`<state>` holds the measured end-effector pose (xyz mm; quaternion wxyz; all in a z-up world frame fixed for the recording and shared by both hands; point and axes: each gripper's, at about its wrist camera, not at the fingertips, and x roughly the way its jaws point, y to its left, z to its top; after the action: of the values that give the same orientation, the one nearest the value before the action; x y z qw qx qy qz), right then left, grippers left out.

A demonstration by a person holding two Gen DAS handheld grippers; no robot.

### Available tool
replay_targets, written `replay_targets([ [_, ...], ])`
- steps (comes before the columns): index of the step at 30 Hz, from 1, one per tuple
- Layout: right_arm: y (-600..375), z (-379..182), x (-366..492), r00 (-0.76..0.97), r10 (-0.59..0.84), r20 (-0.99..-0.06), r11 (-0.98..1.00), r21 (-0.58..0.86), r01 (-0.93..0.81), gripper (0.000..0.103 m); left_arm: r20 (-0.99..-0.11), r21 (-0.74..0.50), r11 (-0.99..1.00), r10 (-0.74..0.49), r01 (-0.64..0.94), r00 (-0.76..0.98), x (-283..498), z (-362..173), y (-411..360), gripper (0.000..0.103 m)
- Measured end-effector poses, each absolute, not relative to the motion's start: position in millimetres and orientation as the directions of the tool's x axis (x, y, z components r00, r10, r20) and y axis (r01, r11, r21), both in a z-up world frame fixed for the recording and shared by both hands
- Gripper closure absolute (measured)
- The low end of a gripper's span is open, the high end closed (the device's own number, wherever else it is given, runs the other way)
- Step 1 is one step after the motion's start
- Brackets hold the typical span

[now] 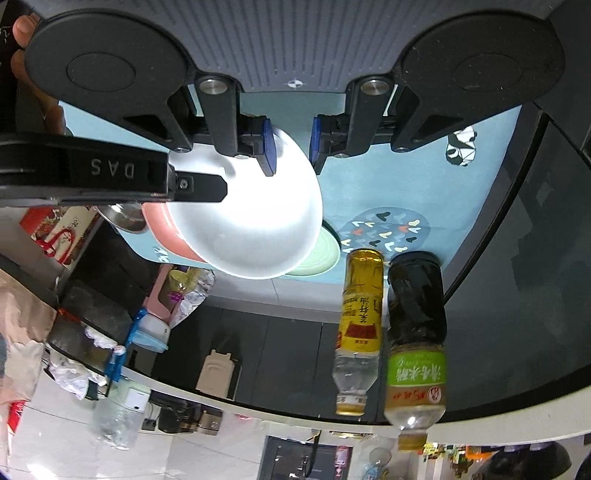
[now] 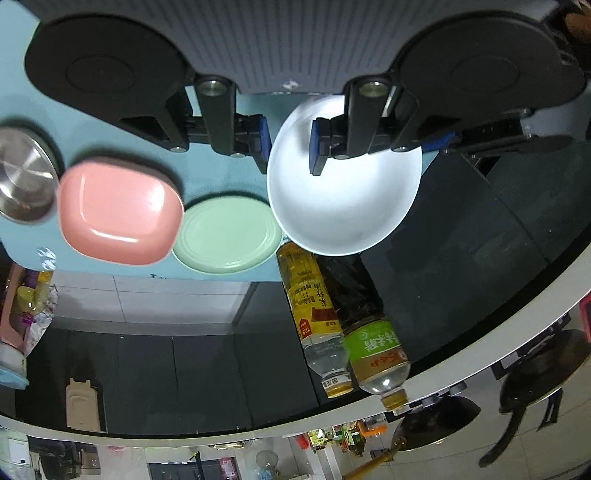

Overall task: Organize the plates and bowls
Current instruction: 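Carry the small white bowl with both grippers over the stacked bowls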

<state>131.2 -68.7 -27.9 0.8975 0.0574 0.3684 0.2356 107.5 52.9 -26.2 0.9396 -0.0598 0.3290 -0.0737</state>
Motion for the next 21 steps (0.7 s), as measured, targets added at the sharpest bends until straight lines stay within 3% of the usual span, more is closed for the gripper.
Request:
replay_targets([
  [21,-92.4,-15.1,19.1,0.662,0.459,-0.593,0.888,0.285,-0.361,0.082,-0.565,-0.107,0.978,-0.209,0.180,0.798,-12.2,-9.7,23.2,0.085],
])
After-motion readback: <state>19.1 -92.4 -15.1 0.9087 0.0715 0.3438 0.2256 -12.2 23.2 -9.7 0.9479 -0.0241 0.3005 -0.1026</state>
